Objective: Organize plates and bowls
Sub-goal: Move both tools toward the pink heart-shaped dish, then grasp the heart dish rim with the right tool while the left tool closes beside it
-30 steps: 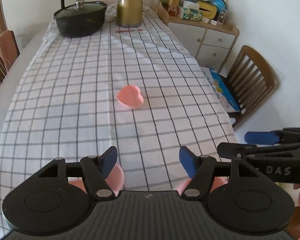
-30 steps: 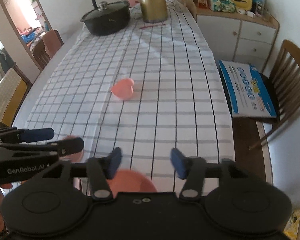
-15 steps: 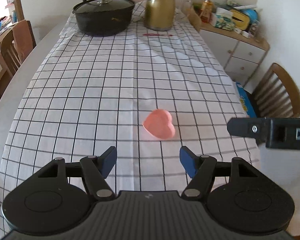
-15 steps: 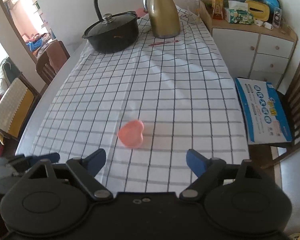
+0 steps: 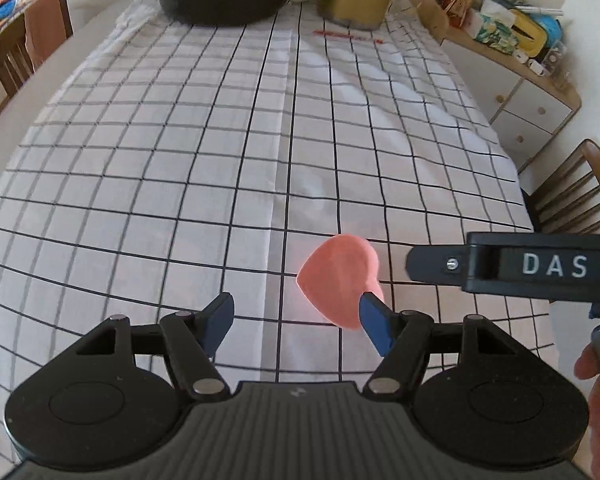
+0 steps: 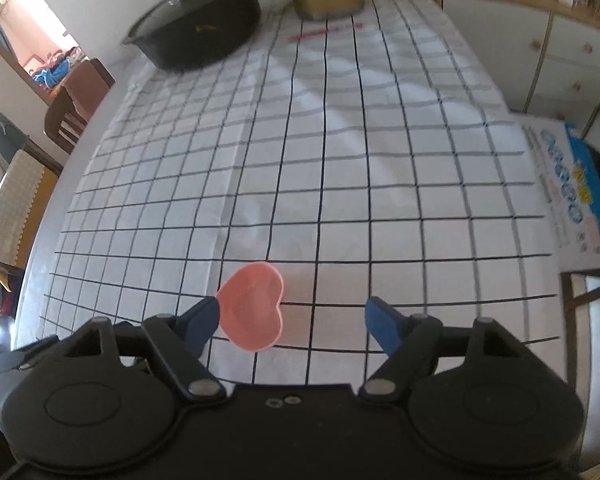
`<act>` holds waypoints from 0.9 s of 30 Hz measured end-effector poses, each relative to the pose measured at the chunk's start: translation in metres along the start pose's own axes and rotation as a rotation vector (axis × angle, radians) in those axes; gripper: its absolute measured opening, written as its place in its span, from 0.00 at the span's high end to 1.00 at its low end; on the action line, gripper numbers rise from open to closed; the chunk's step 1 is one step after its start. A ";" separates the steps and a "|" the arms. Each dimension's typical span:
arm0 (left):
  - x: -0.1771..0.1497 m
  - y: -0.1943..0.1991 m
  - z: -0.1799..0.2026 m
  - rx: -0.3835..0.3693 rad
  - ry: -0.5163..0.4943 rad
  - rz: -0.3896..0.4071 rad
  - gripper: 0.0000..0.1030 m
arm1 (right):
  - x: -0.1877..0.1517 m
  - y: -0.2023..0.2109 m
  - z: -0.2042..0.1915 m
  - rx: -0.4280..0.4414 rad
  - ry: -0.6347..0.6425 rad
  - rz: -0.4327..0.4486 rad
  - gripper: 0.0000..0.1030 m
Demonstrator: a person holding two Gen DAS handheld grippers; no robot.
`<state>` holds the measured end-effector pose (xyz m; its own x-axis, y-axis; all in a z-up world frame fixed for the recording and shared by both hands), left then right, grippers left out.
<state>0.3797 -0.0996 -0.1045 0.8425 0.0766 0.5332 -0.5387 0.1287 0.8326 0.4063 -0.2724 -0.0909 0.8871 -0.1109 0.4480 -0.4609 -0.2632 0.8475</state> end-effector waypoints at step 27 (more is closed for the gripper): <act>-0.003 -0.049 0.005 0.007 -0.011 -0.013 0.79 | 0.003 -0.065 -0.014 0.052 0.057 -0.113 0.87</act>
<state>0.4037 -0.1115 -0.1465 0.8492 0.0643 0.5241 -0.5279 0.1224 0.8404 0.4382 -0.2422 -0.1405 0.9298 -0.0239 0.3673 -0.3551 -0.3206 0.8781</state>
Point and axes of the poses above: each gripper's, at about its wrist camera, not at the fingertips, and y roughly against the way its jaws point, z to its right, x to its top, the point moved 2 cm from there along -y, roughly the way its jaws point, and after that the axes turned 6 degrees about z, right-handed, at the moved point
